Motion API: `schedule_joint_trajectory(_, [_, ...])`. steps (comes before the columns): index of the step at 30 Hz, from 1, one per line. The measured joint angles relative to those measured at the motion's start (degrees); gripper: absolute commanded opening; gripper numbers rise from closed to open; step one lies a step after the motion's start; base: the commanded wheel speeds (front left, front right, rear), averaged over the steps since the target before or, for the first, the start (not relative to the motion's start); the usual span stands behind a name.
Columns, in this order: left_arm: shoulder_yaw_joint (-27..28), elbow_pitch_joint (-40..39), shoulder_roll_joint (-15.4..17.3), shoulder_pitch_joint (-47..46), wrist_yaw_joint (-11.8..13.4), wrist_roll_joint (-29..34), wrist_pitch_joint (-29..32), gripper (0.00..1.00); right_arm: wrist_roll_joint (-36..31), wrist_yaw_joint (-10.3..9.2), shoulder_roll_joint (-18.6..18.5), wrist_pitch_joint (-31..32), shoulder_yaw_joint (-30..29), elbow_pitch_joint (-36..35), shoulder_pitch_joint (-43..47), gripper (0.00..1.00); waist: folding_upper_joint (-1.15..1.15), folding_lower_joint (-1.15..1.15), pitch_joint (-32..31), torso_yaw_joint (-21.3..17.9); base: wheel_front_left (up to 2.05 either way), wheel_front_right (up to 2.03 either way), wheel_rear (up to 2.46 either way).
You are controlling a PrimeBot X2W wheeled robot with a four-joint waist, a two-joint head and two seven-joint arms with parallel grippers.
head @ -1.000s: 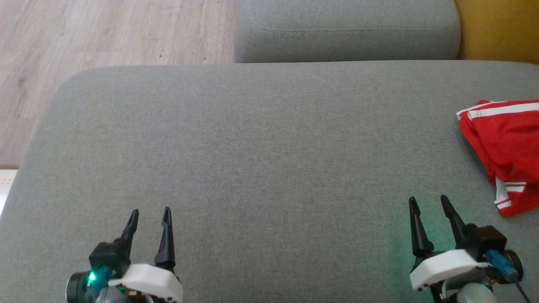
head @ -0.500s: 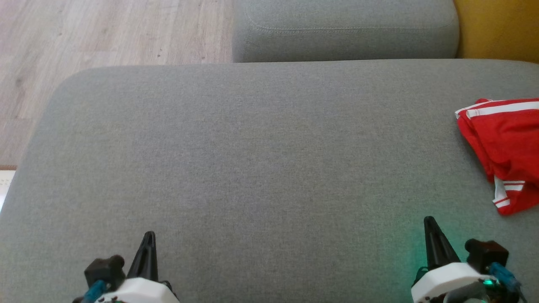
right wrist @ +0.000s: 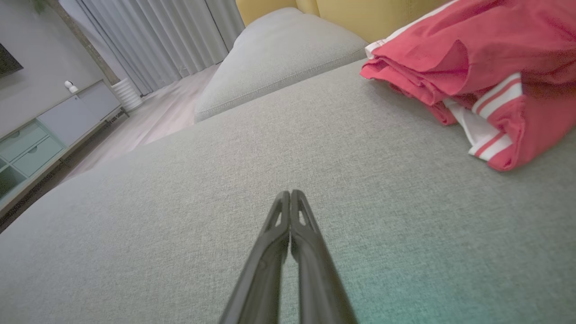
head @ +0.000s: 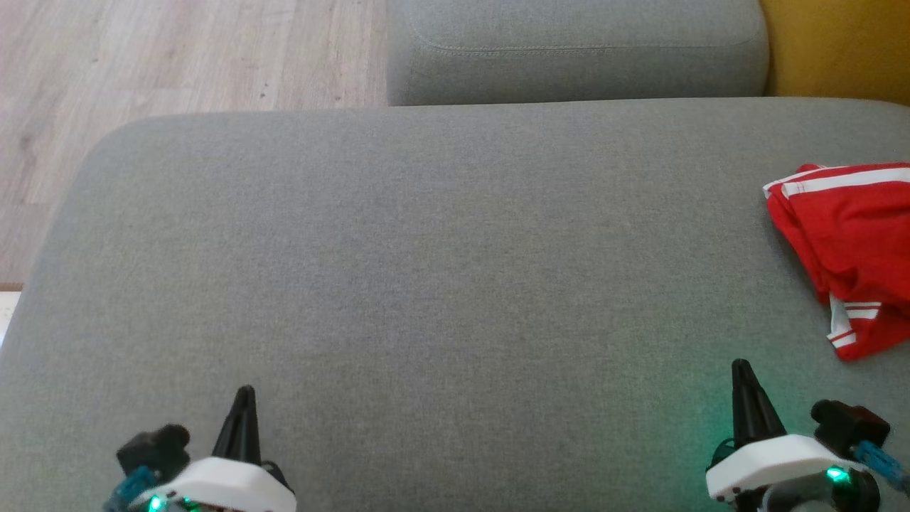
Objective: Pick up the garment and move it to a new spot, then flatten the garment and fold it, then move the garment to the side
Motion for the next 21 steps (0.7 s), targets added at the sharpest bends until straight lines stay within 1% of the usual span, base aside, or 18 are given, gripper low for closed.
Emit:
schedule_joint_trajectory(11, [1.32,-0.2,0.0,-0.57,-0.53,-7.28,1.65,0.0,7.61,0.0,0.01,1.85,-0.53,-1.09,-0.1,0.0,0.0,0.0,0.01,-0.44,0.0,0.0,0.0])
schedule_joint_trajectory(14, [1.51,-0.23,0.0,-0.76,-1.01,-9.99,2.2,0.0,10.36,0.0,0.01,2.71,-0.67,-1.52,-0.21,0.0,0.0,0.0,0.01,-0.6,0.0,0.0,0.0])
schedule_joint_trajectory(21, [2.01,-0.46,0.0,-1.75,-1.47,-13.93,3.28,0.0,14.6,0.0,0.01,3.44,-0.97,-2.09,-0.84,0.0,0.0,0.0,0.02,-0.85,0.0,0.0,0.0])
